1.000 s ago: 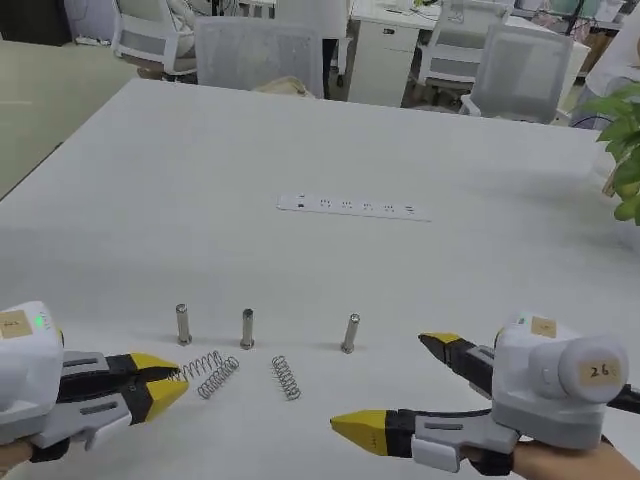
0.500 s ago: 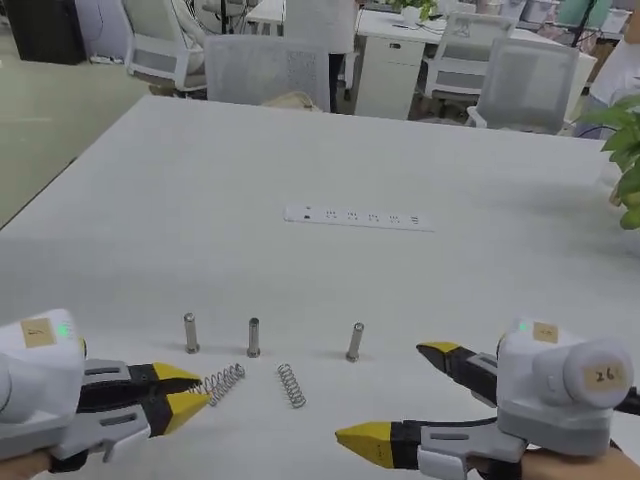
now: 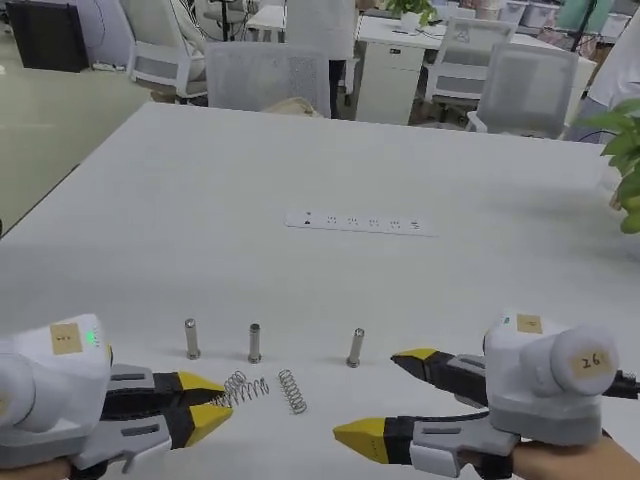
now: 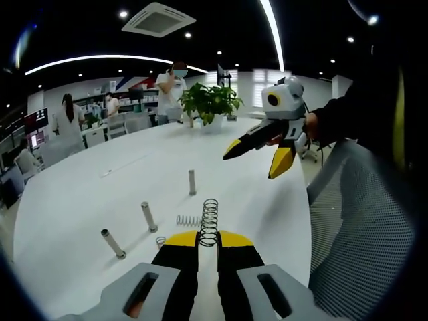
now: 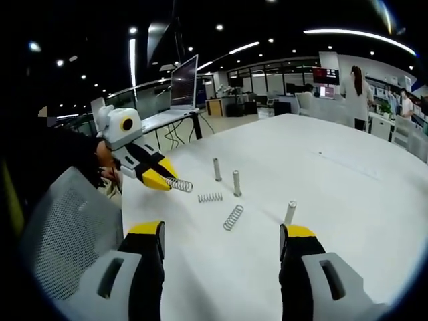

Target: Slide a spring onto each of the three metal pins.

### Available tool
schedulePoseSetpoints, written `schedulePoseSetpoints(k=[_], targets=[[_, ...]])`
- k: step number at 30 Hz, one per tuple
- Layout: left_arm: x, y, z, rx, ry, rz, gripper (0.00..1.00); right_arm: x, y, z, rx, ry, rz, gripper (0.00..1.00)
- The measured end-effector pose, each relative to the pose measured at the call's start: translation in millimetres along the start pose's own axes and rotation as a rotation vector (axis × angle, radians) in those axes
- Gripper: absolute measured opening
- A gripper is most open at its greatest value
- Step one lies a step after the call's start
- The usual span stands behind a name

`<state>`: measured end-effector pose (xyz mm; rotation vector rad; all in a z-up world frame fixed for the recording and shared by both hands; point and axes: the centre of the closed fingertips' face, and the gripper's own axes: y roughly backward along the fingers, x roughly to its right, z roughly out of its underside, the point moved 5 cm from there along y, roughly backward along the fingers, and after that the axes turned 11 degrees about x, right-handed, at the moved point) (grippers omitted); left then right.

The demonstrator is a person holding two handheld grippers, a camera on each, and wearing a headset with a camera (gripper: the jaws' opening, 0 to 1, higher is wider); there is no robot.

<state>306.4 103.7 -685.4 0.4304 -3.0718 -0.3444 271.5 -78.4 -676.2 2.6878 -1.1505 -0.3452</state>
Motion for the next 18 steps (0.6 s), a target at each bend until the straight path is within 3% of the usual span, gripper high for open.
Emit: schedulePoseSetpoints(k=[9, 15, 18], targets=[[7.3, -3.4, -4.2, 0.003, -0.006, 0.029, 0.02, -5.5, -5.2, -2.7, -0.019, 0.023, -0.047, 0.50], [10.9, -5.8, -5.0, 0.004, -0.009, 0.051, 0.02, -10.2, -9.6, -3.6, -0.032, 0.037, -0.078, 0.44], [13.9, -6.9, -6.0, 0.003, -0.013, 0.066, 0.02, -19.9, -13.1, -7.7, -0.020, 0.051, -0.133, 0.41]])
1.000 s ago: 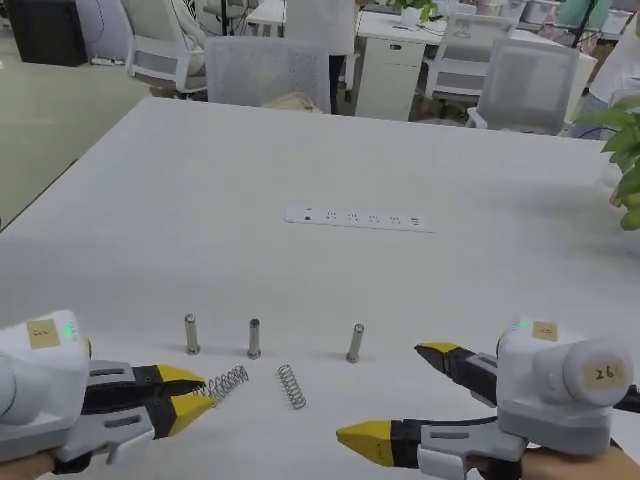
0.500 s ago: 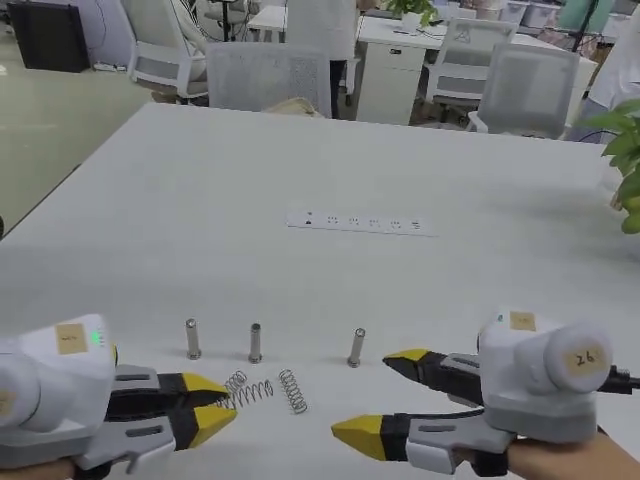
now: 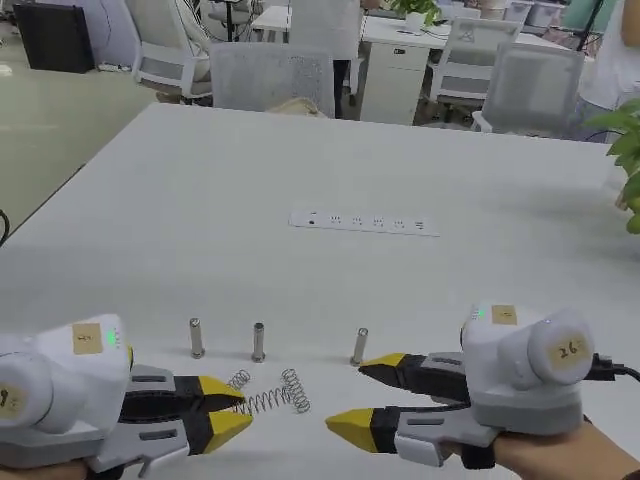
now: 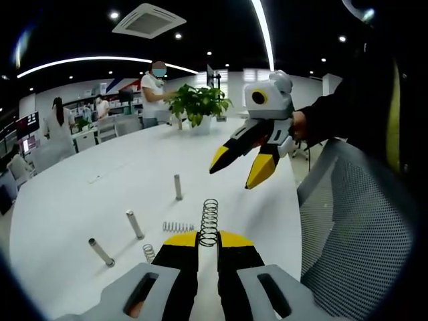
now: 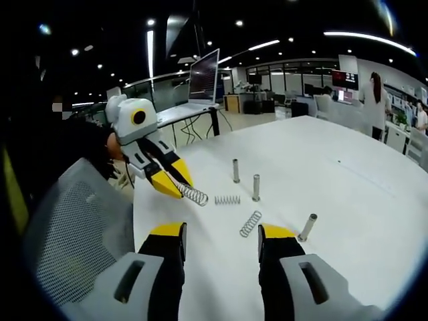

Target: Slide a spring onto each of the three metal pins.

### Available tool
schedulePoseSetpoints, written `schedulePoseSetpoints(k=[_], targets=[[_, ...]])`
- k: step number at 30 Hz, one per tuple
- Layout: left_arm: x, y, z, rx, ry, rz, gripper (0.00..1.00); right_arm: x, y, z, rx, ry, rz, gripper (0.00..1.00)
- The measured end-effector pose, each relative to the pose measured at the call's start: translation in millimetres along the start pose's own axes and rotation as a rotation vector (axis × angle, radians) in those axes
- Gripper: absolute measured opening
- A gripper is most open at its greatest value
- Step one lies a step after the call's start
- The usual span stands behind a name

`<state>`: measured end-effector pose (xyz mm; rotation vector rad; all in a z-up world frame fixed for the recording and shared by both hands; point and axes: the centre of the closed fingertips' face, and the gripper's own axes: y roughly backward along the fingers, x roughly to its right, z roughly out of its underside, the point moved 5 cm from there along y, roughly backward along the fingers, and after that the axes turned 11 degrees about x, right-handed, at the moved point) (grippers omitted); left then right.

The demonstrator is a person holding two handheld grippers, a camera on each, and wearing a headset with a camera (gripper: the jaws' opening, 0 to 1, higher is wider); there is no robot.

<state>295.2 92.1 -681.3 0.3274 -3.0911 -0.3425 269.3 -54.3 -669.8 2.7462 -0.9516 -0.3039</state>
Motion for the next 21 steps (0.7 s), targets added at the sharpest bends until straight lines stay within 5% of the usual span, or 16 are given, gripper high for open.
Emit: schedulePoseSetpoints(k=[21], targets=[[11.6, -6.9, -5.2, 0.004, -0.021, 0.065, 0.02, -17.5, -17.7, -0.5, -0.038, 0.012, -0.107, 0.29]])
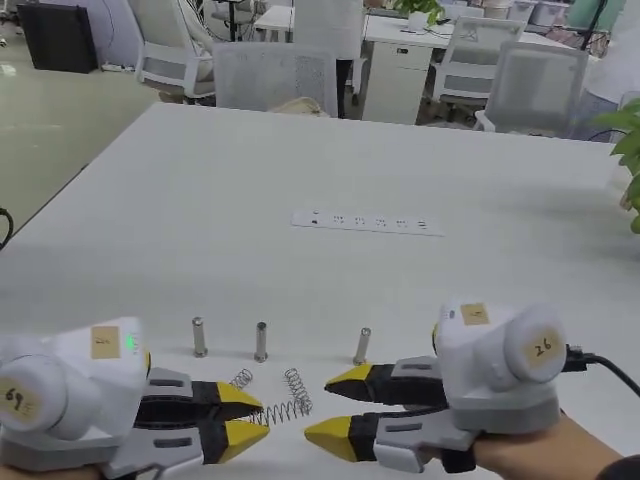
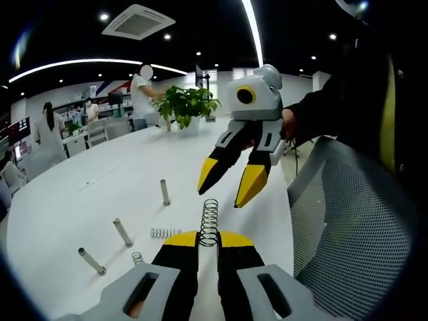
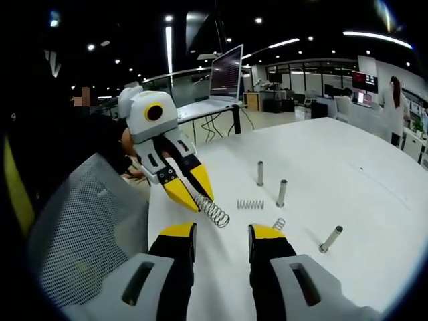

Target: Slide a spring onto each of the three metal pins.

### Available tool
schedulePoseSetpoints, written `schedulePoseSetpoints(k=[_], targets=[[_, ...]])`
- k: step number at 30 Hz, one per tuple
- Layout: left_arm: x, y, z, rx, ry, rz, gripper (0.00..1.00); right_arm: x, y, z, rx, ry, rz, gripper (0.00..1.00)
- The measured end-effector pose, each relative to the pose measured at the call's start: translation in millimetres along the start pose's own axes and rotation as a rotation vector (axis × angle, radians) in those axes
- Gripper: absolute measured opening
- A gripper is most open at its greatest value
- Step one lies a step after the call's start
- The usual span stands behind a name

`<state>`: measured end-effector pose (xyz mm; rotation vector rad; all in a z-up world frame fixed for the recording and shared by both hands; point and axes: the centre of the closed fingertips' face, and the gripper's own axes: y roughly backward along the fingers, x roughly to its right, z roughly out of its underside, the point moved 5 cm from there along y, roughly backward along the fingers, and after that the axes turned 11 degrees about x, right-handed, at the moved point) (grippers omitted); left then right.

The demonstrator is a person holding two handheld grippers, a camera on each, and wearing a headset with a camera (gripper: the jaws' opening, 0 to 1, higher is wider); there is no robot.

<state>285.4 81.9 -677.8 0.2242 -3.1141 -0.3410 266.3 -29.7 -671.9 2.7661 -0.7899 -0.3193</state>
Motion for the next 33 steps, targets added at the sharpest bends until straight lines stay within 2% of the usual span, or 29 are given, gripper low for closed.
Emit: schedulePoseSetpoints(k=[21, 33], targets=[[12.9, -5.7, -10.6, 0.034, -0.001, 0.068, 0.02, -10.6, -4.1, 6.0, -0.030, -0.023, -0.072, 0.19], [17.0, -6.8, -7.7, 0.024, 0.000, 0.089, 0.02, -16.3, -1.9, 0.4, -0.037, -0.038, -0.109, 0.12]])
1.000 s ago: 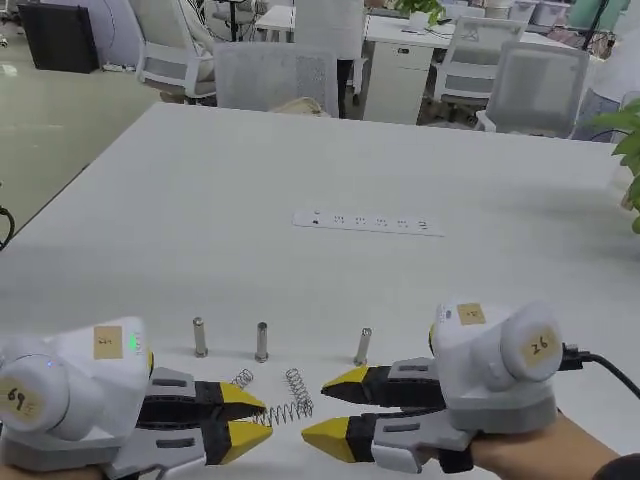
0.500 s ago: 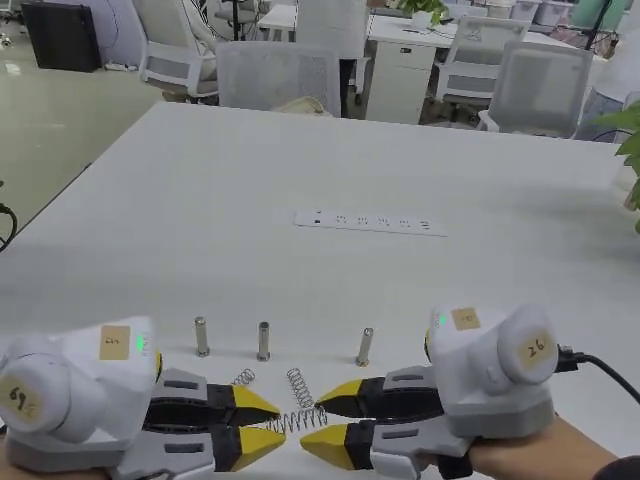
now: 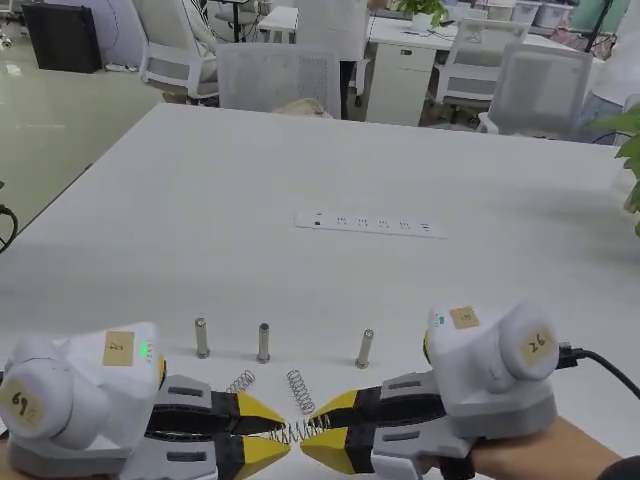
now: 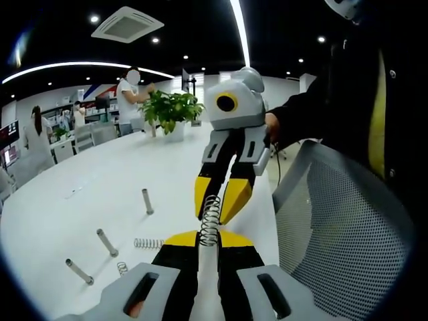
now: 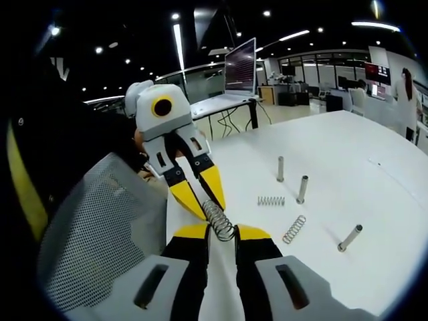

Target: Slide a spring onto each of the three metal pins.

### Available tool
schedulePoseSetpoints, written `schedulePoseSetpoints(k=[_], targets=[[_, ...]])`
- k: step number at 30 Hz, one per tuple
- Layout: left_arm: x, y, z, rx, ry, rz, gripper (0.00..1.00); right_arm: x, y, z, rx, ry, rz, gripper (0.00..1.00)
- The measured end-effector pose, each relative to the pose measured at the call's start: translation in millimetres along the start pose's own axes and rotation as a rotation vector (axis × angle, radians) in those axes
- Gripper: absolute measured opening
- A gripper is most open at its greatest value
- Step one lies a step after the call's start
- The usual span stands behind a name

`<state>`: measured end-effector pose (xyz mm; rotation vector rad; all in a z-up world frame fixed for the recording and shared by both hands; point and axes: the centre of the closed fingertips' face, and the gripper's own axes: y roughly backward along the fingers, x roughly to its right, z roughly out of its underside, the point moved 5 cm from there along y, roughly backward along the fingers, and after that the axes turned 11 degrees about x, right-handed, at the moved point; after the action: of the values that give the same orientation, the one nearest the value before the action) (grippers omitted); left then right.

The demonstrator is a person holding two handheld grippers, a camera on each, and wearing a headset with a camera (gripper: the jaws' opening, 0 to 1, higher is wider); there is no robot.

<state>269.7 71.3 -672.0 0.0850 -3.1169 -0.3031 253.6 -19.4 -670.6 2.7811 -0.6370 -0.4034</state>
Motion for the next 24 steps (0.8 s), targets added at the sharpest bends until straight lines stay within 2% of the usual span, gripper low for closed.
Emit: schedulePoseSetpoints(k=[5, 7, 11, 16, 20, 24], targets=[[1.3, -0.6, 0.5, -0.005, -0.004, 0.007, 0.02, -4.7, 0.1, -6.3, -0.001, 0.001, -0.027, 0.11], [2.4, -1.0, 0.2, -0.004, -0.005, 0.011, 0.02, -6.1, -1.1, -7.7, -0.042, 0.021, -0.048, 0.11], [2.2, -2.2, -1.2, 0.006, -0.003, 0.009, 0.02, -6.2, -3.3, -13.2, -0.086, 0.046, -0.070, 0.11], [-1.1, -0.8, -1.9, 0.017, -0.003, -0.004, 0.02, -5.5, -7.1, -19.1, -0.135, 0.083, -0.089, 0.10], [-4.3, 1.0, -4.5, 0.044, 0.009, -0.022, 0.02, -3.9, -9.3, -26.5, -0.160, 0.094, -0.101, 0.09], [-7.1, 1.1, -7.8, 0.064, 0.003, -0.035, 0.02, -2.5, -11.5, -37.7, -0.254, 0.149, -0.130, 0.09]])
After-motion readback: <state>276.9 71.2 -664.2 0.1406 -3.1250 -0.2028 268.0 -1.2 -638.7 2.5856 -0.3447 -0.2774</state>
